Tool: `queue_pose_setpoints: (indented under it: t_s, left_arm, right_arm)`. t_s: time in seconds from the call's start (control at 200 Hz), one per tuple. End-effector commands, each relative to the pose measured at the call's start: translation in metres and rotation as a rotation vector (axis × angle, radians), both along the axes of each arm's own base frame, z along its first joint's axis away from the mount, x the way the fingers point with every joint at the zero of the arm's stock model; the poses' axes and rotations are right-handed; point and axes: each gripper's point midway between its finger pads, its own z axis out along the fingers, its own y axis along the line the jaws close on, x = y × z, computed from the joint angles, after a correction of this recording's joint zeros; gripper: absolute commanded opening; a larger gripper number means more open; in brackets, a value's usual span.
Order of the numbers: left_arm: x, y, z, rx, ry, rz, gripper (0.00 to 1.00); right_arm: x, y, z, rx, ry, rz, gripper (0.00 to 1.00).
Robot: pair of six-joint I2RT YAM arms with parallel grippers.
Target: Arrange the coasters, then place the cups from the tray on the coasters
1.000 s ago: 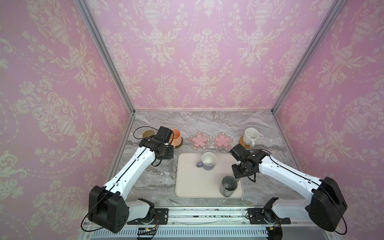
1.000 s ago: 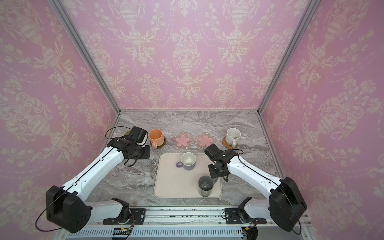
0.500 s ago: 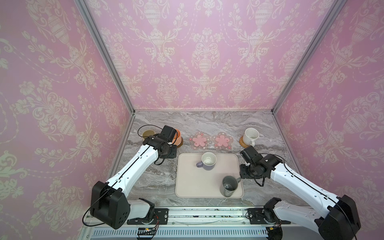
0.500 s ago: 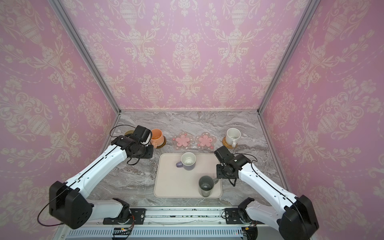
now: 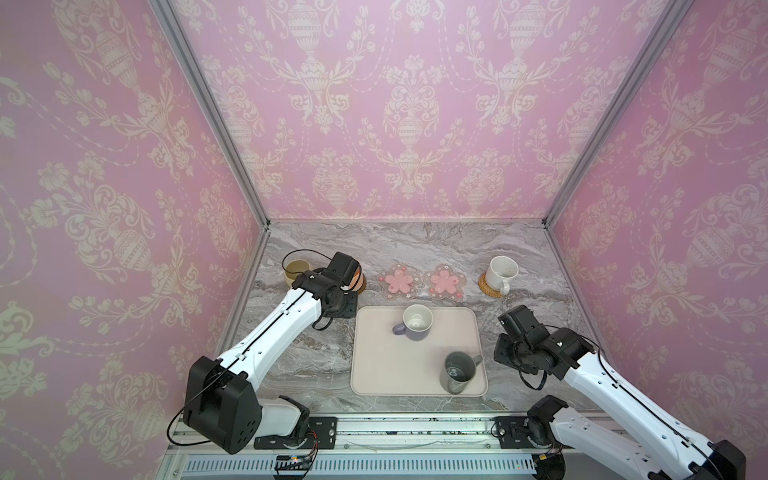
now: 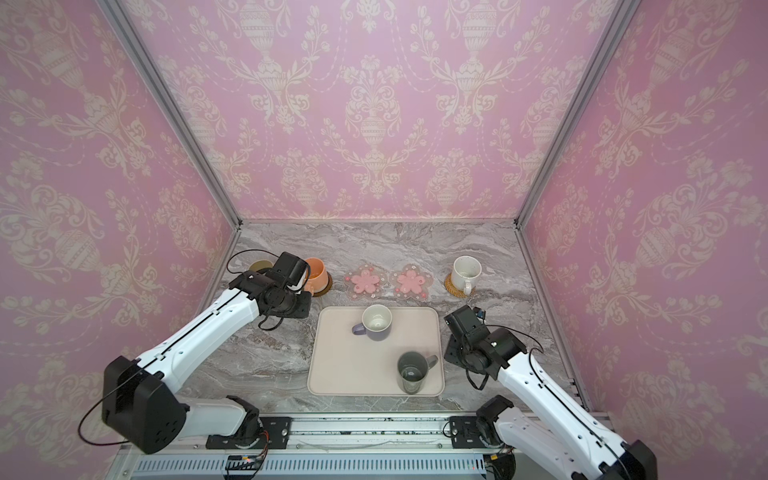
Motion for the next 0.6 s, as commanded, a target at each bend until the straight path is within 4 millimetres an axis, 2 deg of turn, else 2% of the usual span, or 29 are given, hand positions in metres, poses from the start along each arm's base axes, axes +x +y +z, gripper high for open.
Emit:
queue_pose_setpoints:
  t_s: [0.0,0.27,0.59]
  left_arm:
    - [0.002,-0.001,0.004,0.018,-0.004,0.015,0.36]
    - [0.002,-0.004,0.000,0.031,0.005,0.008,0.36]
    - [0.003,-0.009,-0.001,0.044,0.005,-0.004,0.36]
  right_arm:
    - [-0.013,0.000,-0.009,0.040,0.044,-0.060,0.40]
    - [-0.032,0.022,-0.019,0.108,0.076,-0.006,0.32]
    - [-0.049,0.060,-0.037,0.149,0.151,0.131,0.29]
